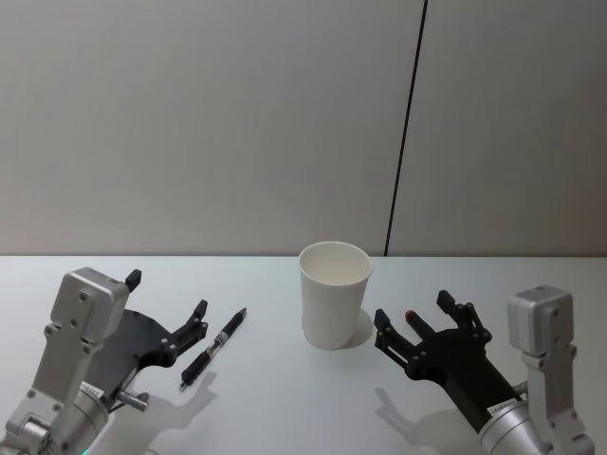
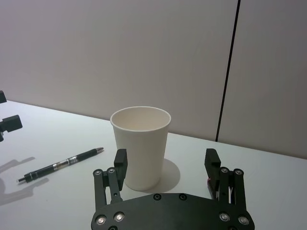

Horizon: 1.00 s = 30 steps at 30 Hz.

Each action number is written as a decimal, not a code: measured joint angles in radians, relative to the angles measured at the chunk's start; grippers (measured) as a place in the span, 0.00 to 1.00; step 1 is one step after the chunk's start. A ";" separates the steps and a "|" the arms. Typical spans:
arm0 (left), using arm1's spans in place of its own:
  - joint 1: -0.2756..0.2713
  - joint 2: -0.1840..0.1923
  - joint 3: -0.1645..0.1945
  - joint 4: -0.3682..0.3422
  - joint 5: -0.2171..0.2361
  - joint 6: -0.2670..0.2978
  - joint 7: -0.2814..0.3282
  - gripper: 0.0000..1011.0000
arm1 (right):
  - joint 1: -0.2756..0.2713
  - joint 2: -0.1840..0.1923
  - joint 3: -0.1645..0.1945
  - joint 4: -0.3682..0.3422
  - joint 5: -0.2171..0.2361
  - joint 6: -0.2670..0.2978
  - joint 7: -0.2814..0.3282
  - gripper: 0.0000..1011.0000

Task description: Place the pen into the pen holder.

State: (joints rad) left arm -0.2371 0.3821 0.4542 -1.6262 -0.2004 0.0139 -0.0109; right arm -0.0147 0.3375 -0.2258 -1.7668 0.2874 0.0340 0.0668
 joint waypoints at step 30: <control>0.000 0.000 0.000 0.000 0.000 0.000 0.000 0.99 | 0.000 0.000 0.000 0.000 0.000 0.000 0.000 0.99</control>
State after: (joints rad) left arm -0.2371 0.3821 0.4542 -1.6262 -0.2004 0.0139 -0.0109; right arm -0.0147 0.3375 -0.2258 -1.7668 0.2874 0.0341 0.0668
